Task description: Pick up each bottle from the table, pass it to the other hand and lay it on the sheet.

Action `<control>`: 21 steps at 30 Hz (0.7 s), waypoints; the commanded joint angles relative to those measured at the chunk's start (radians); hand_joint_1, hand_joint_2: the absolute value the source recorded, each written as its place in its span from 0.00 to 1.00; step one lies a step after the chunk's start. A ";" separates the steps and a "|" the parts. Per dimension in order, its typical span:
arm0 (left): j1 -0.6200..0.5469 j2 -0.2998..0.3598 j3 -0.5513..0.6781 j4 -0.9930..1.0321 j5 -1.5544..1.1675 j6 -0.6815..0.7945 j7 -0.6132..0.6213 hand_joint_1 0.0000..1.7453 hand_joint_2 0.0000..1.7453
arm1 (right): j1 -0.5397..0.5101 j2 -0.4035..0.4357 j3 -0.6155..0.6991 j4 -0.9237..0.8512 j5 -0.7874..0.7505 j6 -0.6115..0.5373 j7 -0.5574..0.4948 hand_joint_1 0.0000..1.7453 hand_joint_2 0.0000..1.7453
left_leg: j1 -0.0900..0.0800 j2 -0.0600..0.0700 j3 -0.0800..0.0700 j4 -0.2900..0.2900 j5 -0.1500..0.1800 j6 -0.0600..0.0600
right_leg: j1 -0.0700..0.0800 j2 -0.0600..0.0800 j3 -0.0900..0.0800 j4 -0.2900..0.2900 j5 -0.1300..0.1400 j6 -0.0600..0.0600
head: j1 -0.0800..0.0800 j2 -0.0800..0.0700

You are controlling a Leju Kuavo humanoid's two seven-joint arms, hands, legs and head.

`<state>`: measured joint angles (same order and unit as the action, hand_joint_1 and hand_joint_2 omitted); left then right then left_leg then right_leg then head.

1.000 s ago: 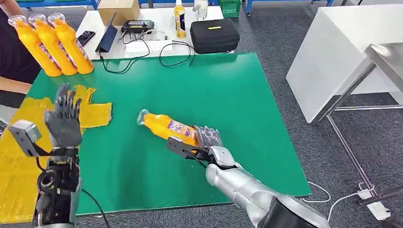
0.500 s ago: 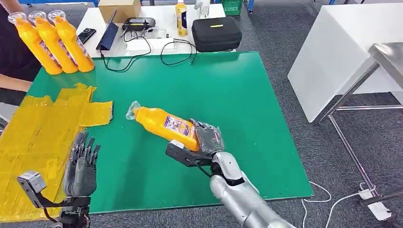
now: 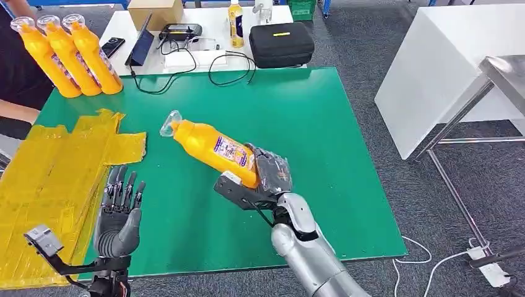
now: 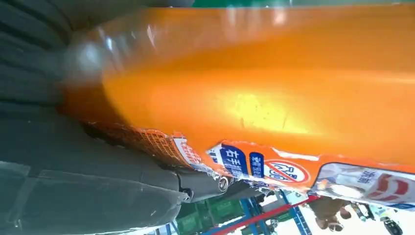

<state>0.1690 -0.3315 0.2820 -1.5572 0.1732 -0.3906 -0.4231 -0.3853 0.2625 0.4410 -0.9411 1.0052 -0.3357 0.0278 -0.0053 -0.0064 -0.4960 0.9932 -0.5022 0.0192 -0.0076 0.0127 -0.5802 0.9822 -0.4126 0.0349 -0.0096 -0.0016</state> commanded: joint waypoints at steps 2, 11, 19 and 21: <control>-0.011 -0.003 -0.018 0.008 0.002 0.001 0.005 0.00 1.00 | -0.039 -0.002 -0.025 0.016 -0.004 0.007 -0.007 1.00 1.00 | 0.000 0.000 0.001 0.000 0.000 -0.001 | 0.000 -0.001 0.001 -0.001 0.000 0.000 | 0.000 0.000; -0.014 0.002 -0.043 0.006 0.013 -0.001 0.004 0.00 1.00 | -0.067 0.033 -0.009 0.058 -0.010 0.020 -0.025 1.00 1.00 | 0.000 0.000 0.001 0.000 0.000 -0.001 | 0.000 -0.001 0.001 0.000 0.000 -0.001 | 0.000 0.000; 0.007 0.009 -0.052 -0.016 0.037 0.020 -0.008 0.00 1.00 | -0.087 0.087 0.287 0.119 -0.093 0.006 -0.001 1.00 1.00 | 0.001 0.004 0.003 -0.002 -0.001 -0.002 | 0.001 0.002 0.002 -0.001 0.000 -0.001 | 0.000 0.000; 0.022 0.002 -0.035 -0.031 0.040 0.019 -0.015 0.00 1.00 | -0.080 0.087 0.399 0.090 -0.139 -0.007 0.017 1.00 1.00 | 0.001 0.004 0.002 -0.001 -0.001 -0.001 | 0.001 0.003 0.001 0.000 0.000 -0.001 | 0.000 0.000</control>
<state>0.1715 -0.3323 0.2411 -1.5740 0.2037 -0.3762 -0.4272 -0.4065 0.3421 0.4992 -0.9110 0.9691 -0.3235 0.0107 -0.0045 -0.0060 -0.4963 0.9930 -0.5021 0.0191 -0.0075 0.0128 -0.5803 0.9827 -0.4126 0.0349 -0.0099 -0.0019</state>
